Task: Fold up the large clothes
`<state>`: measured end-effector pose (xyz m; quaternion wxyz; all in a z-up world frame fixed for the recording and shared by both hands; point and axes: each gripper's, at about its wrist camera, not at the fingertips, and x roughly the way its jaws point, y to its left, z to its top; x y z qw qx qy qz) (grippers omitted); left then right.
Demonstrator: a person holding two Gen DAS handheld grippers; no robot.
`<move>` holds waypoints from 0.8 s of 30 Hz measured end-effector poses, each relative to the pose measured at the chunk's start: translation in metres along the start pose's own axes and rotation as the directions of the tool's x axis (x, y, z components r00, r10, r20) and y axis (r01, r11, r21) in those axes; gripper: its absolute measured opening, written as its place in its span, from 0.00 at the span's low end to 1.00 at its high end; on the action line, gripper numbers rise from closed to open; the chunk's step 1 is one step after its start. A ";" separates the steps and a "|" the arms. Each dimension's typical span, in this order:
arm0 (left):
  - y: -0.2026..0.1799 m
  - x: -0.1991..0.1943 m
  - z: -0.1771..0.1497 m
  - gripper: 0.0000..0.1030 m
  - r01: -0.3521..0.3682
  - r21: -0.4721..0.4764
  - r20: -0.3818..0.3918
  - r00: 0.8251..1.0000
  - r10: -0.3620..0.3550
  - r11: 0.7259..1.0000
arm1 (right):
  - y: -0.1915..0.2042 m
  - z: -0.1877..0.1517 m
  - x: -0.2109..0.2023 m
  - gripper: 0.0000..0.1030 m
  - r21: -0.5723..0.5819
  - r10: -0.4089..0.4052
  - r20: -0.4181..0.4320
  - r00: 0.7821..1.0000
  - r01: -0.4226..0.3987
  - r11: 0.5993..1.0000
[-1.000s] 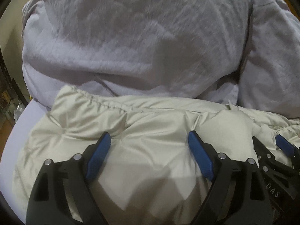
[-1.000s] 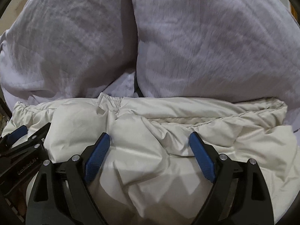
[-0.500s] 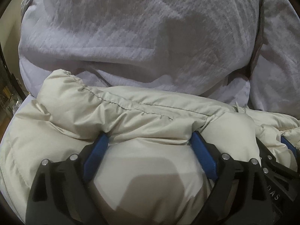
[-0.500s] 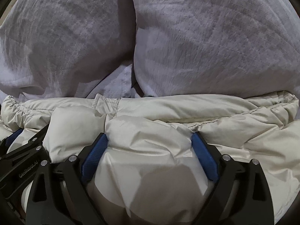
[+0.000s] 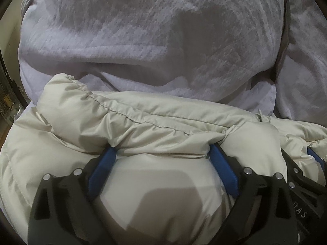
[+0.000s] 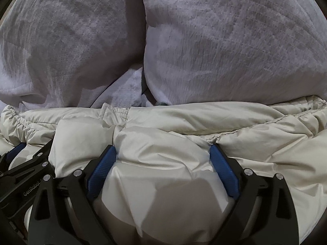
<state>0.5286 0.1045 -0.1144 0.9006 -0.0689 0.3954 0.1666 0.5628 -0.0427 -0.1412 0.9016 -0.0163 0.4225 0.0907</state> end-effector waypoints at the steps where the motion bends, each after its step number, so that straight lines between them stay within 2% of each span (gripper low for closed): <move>1: -0.001 0.002 0.000 0.91 0.000 0.000 -0.001 1.000 0.000 1.000 | -0.001 0.002 0.004 0.92 0.002 0.001 -0.001 1.000 -0.001 1.000; 2: -0.001 0.003 0.002 0.91 0.000 0.000 -0.002 1.000 0.000 1.000 | -0.009 -0.009 -0.009 0.92 0.005 0.002 0.000 1.000 -0.002 1.000; 7: 0.005 0.004 0.009 0.90 0.019 -0.001 -0.032 0.999 -0.019 1.000 | -0.014 -0.007 -0.009 0.93 0.012 0.033 -0.022 0.999 -0.033 0.999; 9: 0.015 -0.005 0.013 0.90 0.031 0.006 -0.047 0.998 -0.030 1.000 | -0.021 -0.004 -0.021 0.93 0.005 0.033 -0.034 0.999 -0.033 0.999; 12: 0.032 -0.025 0.017 0.90 0.052 0.011 -0.026 0.998 -0.052 0.999 | -0.033 -0.002 -0.049 0.93 0.014 0.029 -0.008 1.000 -0.029 0.999; 19: 0.071 -0.044 0.024 0.90 -0.013 0.020 0.036 0.999 0.012 1.000 | -0.085 -0.004 -0.102 0.93 0.058 -0.104 0.050 0.993 0.101 0.993; 24: 0.107 -0.024 0.023 0.90 -0.095 0.007 0.007 0.995 0.095 0.995 | -0.123 -0.011 -0.096 0.93 0.083 -0.188 0.010 0.982 0.187 0.979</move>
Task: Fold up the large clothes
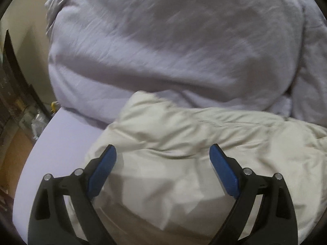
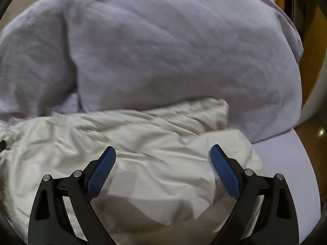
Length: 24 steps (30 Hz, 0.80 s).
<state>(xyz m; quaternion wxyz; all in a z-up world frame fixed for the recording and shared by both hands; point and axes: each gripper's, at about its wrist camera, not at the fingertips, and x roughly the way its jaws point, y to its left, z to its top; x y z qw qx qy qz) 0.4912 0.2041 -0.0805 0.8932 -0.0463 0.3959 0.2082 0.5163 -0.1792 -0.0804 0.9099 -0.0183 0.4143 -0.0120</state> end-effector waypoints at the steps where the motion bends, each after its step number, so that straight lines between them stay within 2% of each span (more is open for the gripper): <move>1: 0.005 0.009 -0.001 0.90 -0.014 0.001 -0.012 1.000 0.014 1.000 | 0.001 -0.002 0.005 0.93 -0.002 -0.007 -0.010 1.000 0.007 1.000; 8: 0.013 0.044 -0.010 0.91 -0.049 0.023 -0.019 0.999 0.050 0.999 | 0.003 -0.011 0.029 0.93 -0.042 -0.044 -0.010 0.999 0.044 0.998; 18: 0.029 0.061 -0.020 0.95 -0.051 -0.004 -0.015 0.999 0.051 0.999 | 0.012 -0.005 0.053 0.97 -0.055 -0.049 -0.024 0.998 0.048 0.997; 22: 0.039 0.068 -0.019 0.96 -0.046 -0.010 -0.018 0.999 0.046 0.999 | 0.006 -0.001 0.050 0.98 -0.057 -0.049 -0.033 0.998 0.048 0.997; 24: 0.032 0.064 -0.022 0.96 -0.046 -0.010 -0.018 0.999 0.045 0.999 | 0.007 0.000 0.055 0.98 -0.059 -0.052 -0.037 0.998 0.050 0.997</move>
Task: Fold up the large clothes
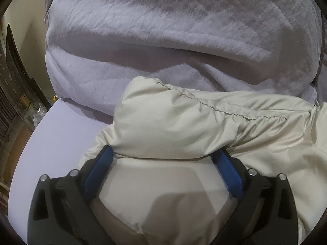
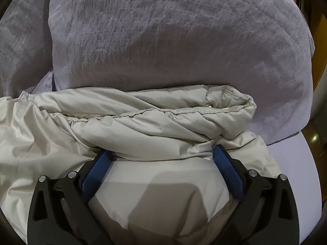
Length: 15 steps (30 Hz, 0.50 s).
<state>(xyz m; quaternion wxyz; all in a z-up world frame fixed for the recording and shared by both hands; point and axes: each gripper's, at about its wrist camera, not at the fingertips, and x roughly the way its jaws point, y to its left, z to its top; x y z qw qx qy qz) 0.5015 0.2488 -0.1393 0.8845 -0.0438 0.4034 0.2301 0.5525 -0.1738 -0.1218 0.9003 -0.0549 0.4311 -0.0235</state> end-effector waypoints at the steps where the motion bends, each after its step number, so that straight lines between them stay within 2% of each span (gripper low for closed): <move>1: 0.002 0.001 0.000 0.96 0.001 -0.001 -0.001 1.000 -0.001 1.000 | 0.000 0.000 0.001 0.98 -0.001 -0.002 -0.001 1.000 0.002 1.000; 10: 0.002 -0.002 0.000 0.96 0.000 -0.002 -0.019 1.000 0.000 1.000 | 0.011 -0.003 0.024 0.98 -0.004 0.001 -0.016 1.000 -0.001 1.000; 12: -0.008 -0.017 0.003 0.95 -0.002 0.007 -0.041 0.999 0.002 1.000 | 0.007 -0.001 0.021 0.98 0.006 0.016 -0.027 1.000 -0.015 1.000; 15: 0.001 -0.040 0.000 0.93 0.025 0.019 -0.045 0.999 -0.024 0.999 | -0.004 0.000 0.002 0.98 0.035 0.021 -0.045 0.999 -0.019 0.999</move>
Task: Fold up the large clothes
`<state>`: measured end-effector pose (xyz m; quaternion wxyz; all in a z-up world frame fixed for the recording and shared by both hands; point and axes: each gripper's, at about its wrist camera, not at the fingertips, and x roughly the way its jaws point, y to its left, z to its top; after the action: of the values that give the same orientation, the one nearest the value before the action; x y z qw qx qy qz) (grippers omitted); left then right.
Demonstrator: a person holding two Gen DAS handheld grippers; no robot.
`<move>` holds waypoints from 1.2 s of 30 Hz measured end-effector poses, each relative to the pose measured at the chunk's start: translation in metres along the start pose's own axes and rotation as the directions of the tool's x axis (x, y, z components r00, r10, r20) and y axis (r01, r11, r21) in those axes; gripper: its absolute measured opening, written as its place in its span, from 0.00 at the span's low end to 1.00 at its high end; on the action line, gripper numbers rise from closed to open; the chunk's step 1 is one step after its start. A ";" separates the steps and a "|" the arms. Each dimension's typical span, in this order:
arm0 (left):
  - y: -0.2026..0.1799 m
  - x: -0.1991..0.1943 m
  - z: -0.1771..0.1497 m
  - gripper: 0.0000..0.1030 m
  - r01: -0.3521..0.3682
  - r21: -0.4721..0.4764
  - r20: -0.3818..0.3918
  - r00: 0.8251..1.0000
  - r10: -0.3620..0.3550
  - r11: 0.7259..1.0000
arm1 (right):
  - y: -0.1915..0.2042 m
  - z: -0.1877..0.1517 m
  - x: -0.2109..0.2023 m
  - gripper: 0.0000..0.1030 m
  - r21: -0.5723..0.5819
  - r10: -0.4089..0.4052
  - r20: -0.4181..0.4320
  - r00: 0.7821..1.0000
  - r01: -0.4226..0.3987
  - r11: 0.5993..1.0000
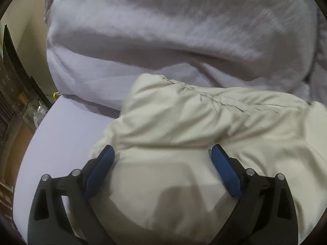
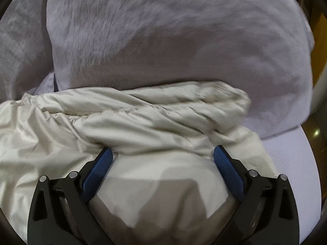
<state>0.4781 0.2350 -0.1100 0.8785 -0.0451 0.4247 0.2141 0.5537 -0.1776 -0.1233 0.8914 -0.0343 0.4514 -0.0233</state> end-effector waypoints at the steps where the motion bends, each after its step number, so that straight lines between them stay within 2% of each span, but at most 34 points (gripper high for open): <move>1: 0.005 -0.010 -0.004 0.93 0.012 0.007 0.008 1.000 -0.012 1.000 | -0.005 -0.002 -0.011 0.98 0.012 0.003 0.013 1.000 -0.003 1.000; 6: 0.041 -0.047 -0.026 0.93 0.051 -0.023 0.007 0.999 -0.051 0.998 | -0.047 -0.015 -0.057 0.98 0.117 -0.022 0.026 0.999 0.019 0.993; 10: 0.070 -0.067 -0.052 0.93 0.068 -0.056 -0.015 0.998 -0.069 0.996 | -0.083 -0.033 -0.071 0.98 0.231 -0.015 -0.026 1.000 0.021 0.973; 15: 0.085 -0.080 -0.083 0.93 0.075 -0.089 -0.061 0.995 -0.081 0.993 | -0.103 -0.061 -0.067 0.98 0.329 0.070 -0.120 0.990 -0.027 0.944; 19: 0.092 -0.078 -0.101 0.93 0.116 -0.144 -0.098 0.987 -0.130 0.983 | -0.107 -0.078 -0.055 0.97 0.403 0.142 -0.158 0.977 -0.067 0.913; 21: 0.089 -0.076 -0.106 0.93 0.135 -0.163 -0.109 0.982 -0.154 0.977 | -0.106 -0.086 -0.051 0.94 0.434 0.175 -0.164 0.971 -0.088 0.896; 23: 0.083 -0.067 -0.109 0.93 0.154 -0.186 -0.132 0.975 -0.180 0.970 | -0.103 -0.088 -0.047 0.85 0.458 0.212 -0.160 0.964 -0.118 0.881; 26: 0.076 -0.057 -0.110 0.90 0.173 -0.225 -0.148 0.967 -0.209 0.959 | -0.096 -0.093 -0.047 0.78 0.458 0.221 -0.154 0.963 -0.128 0.880; 30: 0.069 -0.050 -0.101 0.81 0.174 -0.268 -0.136 0.967 -0.216 0.948 | -0.087 -0.092 -0.050 0.66 0.439 0.204 -0.149 0.968 -0.120 0.890; 32: 0.070 -0.050 -0.097 0.69 0.174 -0.297 -0.118 0.969 -0.217 0.939 | -0.079 -0.088 -0.054 0.53 0.419 0.195 -0.145 0.970 -0.118 0.900; 34: 0.073 -0.053 -0.095 0.51 0.178 -0.336 -0.095 0.971 -0.221 0.925 | -0.073 -0.086 -0.059 0.45 0.399 0.188 -0.140 0.972 -0.118 0.909; 36: 0.075 -0.057 -0.093 0.41 0.180 -0.354 -0.078 0.972 -0.221 0.918 | -0.067 -0.085 -0.067 0.39 0.380 0.184 -0.129 0.974 -0.123 0.917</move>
<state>0.3478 0.2595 -0.1176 0.8480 -0.2536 0.4244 0.1909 0.4450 -0.2429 -0.1141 0.8413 0.1716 0.5110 -0.0402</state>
